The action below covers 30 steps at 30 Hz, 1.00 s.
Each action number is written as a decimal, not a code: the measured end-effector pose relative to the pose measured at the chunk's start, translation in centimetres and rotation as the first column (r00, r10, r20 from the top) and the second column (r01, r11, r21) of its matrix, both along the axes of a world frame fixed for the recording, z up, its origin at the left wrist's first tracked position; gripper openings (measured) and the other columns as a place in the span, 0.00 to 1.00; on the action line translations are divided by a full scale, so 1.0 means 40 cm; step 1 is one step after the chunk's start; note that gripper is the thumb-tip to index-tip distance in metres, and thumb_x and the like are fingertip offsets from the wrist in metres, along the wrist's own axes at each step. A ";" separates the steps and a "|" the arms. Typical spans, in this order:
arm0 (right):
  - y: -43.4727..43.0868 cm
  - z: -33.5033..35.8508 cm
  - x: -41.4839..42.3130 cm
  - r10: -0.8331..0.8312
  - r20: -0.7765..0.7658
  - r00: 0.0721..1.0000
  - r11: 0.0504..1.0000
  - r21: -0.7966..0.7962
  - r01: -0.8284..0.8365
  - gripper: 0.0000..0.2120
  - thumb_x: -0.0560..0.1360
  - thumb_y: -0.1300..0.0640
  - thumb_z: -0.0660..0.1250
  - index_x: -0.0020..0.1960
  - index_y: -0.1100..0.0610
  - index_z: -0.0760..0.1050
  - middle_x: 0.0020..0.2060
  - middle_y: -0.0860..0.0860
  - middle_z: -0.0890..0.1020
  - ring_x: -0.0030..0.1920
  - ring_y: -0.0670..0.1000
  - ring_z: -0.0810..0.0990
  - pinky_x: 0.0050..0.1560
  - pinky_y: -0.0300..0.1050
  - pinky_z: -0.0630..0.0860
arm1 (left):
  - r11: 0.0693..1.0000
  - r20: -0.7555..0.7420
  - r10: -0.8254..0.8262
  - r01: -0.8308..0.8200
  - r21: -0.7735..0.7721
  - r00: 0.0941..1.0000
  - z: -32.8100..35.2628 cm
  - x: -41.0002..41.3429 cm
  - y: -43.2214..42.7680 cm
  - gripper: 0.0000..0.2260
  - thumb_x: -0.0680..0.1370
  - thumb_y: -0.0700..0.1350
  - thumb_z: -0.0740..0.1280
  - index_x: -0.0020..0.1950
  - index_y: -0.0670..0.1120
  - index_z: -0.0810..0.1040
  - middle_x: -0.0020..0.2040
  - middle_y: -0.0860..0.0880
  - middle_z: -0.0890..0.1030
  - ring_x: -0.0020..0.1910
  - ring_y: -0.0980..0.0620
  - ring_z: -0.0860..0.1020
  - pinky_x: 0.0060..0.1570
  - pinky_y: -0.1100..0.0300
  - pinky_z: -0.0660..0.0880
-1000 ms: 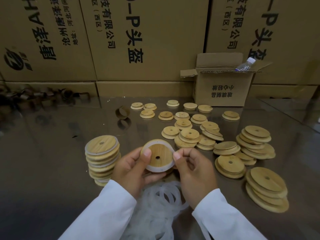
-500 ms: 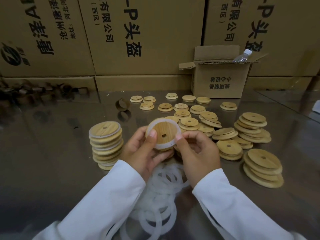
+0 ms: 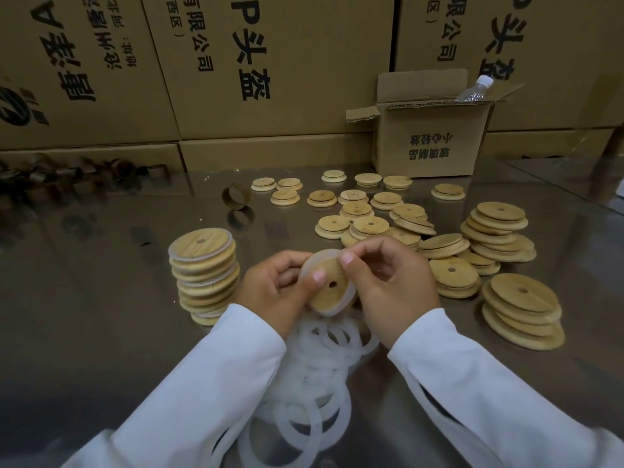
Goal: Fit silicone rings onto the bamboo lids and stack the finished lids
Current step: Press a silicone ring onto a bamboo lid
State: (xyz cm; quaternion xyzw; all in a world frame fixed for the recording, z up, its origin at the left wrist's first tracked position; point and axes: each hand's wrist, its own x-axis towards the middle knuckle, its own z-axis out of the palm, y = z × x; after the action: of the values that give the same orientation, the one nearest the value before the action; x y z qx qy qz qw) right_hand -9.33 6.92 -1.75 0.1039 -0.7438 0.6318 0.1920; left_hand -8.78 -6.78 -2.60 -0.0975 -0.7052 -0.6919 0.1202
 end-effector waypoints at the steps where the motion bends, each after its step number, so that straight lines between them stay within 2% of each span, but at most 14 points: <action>1: 0.002 0.002 -0.003 0.003 0.009 1.000 1.000 -0.011 -0.002 0.07 0.71 0.59 0.69 0.37 0.49 0.77 0.36 0.44 0.82 0.41 0.44 0.80 0.46 0.41 0.77 | 1.000 0.002 -0.008 0.008 0.009 1.000 0.000 -0.001 -0.001 0.09 0.68 0.43 0.68 0.47 0.43 0.79 0.36 0.47 0.84 0.36 0.52 0.82 0.37 0.60 0.80; 4: 0.007 0.010 -0.008 0.038 0.050 0.998 0.998 -0.055 -0.035 0.07 0.72 0.61 0.69 0.37 0.50 0.77 0.35 0.45 0.82 0.39 0.43 0.80 0.43 0.35 0.77 | 0.998 0.013 -0.021 0.021 0.053 1.000 -0.002 -0.004 -0.008 0.12 0.65 0.46 0.68 0.46 0.44 0.79 0.37 0.46 0.84 0.37 0.50 0.83 0.37 0.56 0.81; 8: 0.008 0.021 -0.007 0.095 0.096 0.991 0.983 -0.165 -0.078 0.04 0.72 0.61 0.69 0.39 0.54 0.79 0.35 0.48 0.83 0.33 0.39 0.79 0.35 0.27 0.74 | 0.986 0.031 -0.077 0.072 0.147 0.997 0.006 -0.009 -0.016 0.11 0.65 0.46 0.68 0.45 0.44 0.79 0.38 0.46 0.84 0.39 0.50 0.83 0.36 0.58 0.80; 10: 0.008 0.025 -0.003 0.105 0.082 0.991 0.979 -0.182 -0.089 0.04 0.72 0.61 0.68 0.39 0.55 0.79 0.35 0.48 0.83 0.33 0.39 0.79 0.34 0.26 0.73 | 0.985 0.027 -0.081 0.076 0.155 0.996 0.007 -0.009 -0.019 0.12 0.64 0.46 0.68 0.45 0.44 0.78 0.38 0.46 0.84 0.39 0.50 0.83 0.37 0.58 0.80; 13: 0.006 0.020 0.005 0.096 0.026 0.995 0.983 -0.157 -0.091 0.03 0.72 0.61 0.69 0.41 0.54 0.78 0.37 0.47 0.83 0.37 0.39 0.80 0.37 0.27 0.74 | 0.988 0.021 -0.063 0.060 0.139 0.998 0.005 -0.007 -0.016 0.12 0.64 0.46 0.69 0.45 0.44 0.78 0.37 0.46 0.84 0.39 0.49 0.83 0.37 0.56 0.80; 16: -0.002 0.006 0.011 0.045 -0.006 0.999 0.992 -0.121 -0.045 0.05 0.71 0.59 0.70 0.42 0.50 0.77 0.39 0.44 0.82 0.41 0.40 0.81 0.42 0.31 0.77 | 0.978 0.047 -0.040 0.029 0.208 0.998 0.003 -0.007 -0.010 0.11 0.64 0.45 0.68 0.44 0.42 0.78 0.36 0.46 0.84 0.36 0.50 0.83 0.34 0.58 0.80; 19: -0.008 -0.001 0.012 -0.033 -0.037 0.999 0.995 -0.097 0.029 0.06 0.70 0.58 0.71 0.38 0.48 0.77 0.35 0.43 0.83 0.40 0.40 0.81 0.41 0.31 0.77 | 0.964 0.069 -0.063 0.043 0.261 0.996 0.006 -0.006 -0.009 0.12 0.64 0.44 0.68 0.45 0.41 0.78 0.37 0.46 0.84 0.37 0.50 0.83 0.34 0.59 0.79; 21: -0.006 0.000 0.010 -0.049 -0.058 0.997 0.993 -0.106 0.043 0.08 0.70 0.59 0.71 0.36 0.48 0.77 0.36 0.41 0.83 0.39 0.40 0.81 0.40 0.31 0.77 | 0.971 0.081 -0.084 0.063 0.232 0.993 0.006 -0.005 -0.010 0.14 0.64 0.44 0.68 0.47 0.41 0.79 0.38 0.45 0.84 0.38 0.49 0.83 0.36 0.56 0.81; 23: -0.003 -0.001 0.010 -0.025 -0.061 0.998 0.998 -0.056 0.022 0.08 0.70 0.59 0.71 0.36 0.48 0.77 0.36 0.41 0.83 0.39 0.41 0.81 0.41 0.36 0.78 | 0.989 0.073 -0.071 0.061 0.134 0.995 0.004 -0.004 -0.010 0.15 0.63 0.46 0.69 0.47 0.43 0.80 0.39 0.46 0.84 0.40 0.49 0.82 0.40 0.54 0.81; 26: -0.006 -0.001 0.010 0.034 -0.024 0.999 0.999 0.004 -0.034 0.07 0.70 0.58 0.72 0.36 0.48 0.78 0.35 0.44 0.83 0.40 0.44 0.82 0.45 0.41 0.78 | 0.999 0.016 -0.042 0.042 -0.004 0.999 0.001 -0.002 -0.013 0.13 0.64 0.49 0.68 0.45 0.47 0.81 0.36 0.50 0.84 0.38 0.54 0.82 0.38 0.61 0.80; 28: -0.006 0.001 0.006 0.051 0.017 0.999 0.998 -0.032 -0.050 0.07 0.70 0.60 0.71 0.35 0.50 0.79 0.35 0.46 0.84 0.39 0.44 0.82 0.44 0.39 0.79 | 0.999 0.011 -0.036 0.036 -0.030 0.999 0.000 -0.004 -0.018 0.12 0.63 0.49 0.68 0.44 0.48 0.81 0.37 0.51 0.84 0.38 0.55 0.82 0.40 0.60 0.80; 30: -0.005 0.003 0.003 0.068 0.074 0.995 0.993 -0.098 -0.061 0.06 0.70 0.60 0.71 0.36 0.53 0.79 0.34 0.49 0.84 0.37 0.45 0.82 0.41 0.36 0.78 | 0.999 0.027 -0.042 0.042 -0.005 0.999 -0.003 -0.008 -0.023 0.12 0.63 0.49 0.69 0.44 0.48 0.81 0.37 0.49 0.84 0.40 0.51 0.82 0.44 0.54 0.80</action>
State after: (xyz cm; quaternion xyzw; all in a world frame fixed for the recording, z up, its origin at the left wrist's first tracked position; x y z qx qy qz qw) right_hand -9.22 6.73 -1.62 0.0940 -0.7158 0.6761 0.1472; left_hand -9.11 -7.69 -2.72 -0.1031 -0.7067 -0.6934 0.0959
